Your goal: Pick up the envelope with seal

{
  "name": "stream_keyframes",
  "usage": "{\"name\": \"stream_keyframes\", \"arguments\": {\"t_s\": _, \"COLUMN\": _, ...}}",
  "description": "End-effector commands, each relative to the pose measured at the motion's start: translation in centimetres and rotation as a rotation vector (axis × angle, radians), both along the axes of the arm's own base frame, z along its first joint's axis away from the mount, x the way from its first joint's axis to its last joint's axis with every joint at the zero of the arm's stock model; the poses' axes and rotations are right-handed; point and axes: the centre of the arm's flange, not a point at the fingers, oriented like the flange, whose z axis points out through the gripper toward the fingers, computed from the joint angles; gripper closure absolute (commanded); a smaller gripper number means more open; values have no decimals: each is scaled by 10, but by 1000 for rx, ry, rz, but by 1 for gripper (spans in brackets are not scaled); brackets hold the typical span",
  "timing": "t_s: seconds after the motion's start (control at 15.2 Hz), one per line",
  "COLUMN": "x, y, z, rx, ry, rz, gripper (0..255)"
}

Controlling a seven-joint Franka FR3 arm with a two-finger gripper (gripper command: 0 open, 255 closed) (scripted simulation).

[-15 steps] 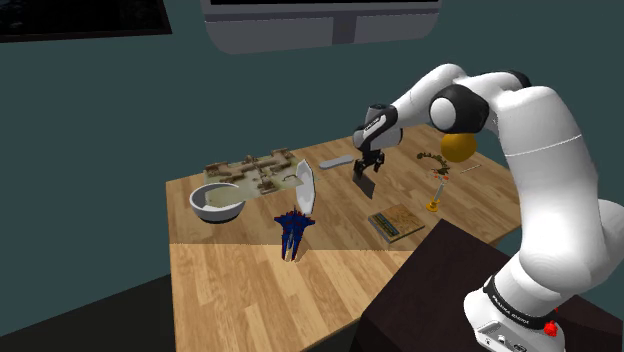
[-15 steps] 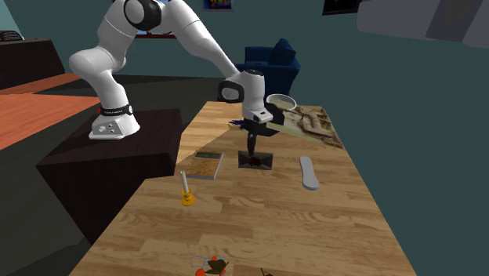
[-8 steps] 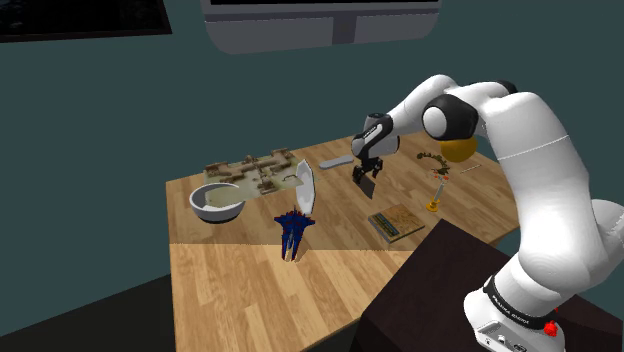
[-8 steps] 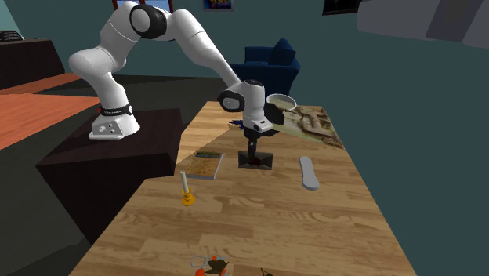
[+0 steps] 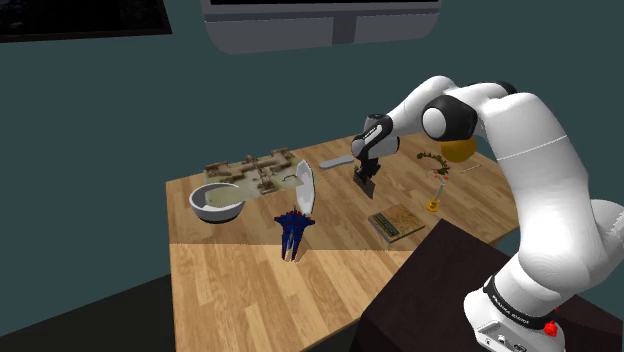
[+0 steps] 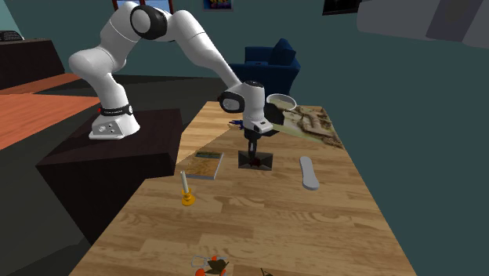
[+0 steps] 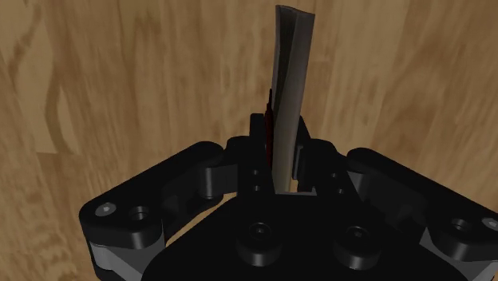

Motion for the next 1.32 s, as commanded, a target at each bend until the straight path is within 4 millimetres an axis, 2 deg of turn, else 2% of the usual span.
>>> {"name": "stream_keyframes", "arguments": {"t_s": 0.0, "x": 0, "y": 0, "z": 0, "rx": 0, "ry": 0, "rz": 0, "gripper": 255}}
{"name": "stream_keyframes", "arguments": {"t_s": 0.13, "x": 0, "y": 1, "z": 0, "rx": 0, "ry": 0, "rz": 0, "gripper": 255}}
{"name": "stream_keyframes", "arguments": {"t_s": 1.12, "x": 0, "y": 1, "z": 79, "rx": 0, "ry": 0, "rz": 0, "gripper": 255}}
{"name": "stream_keyframes", "arguments": {"t_s": 1.25, "x": 0, "y": 1, "z": 80, "rx": 0, "ry": 0, "rz": 0, "gripper": 255}}
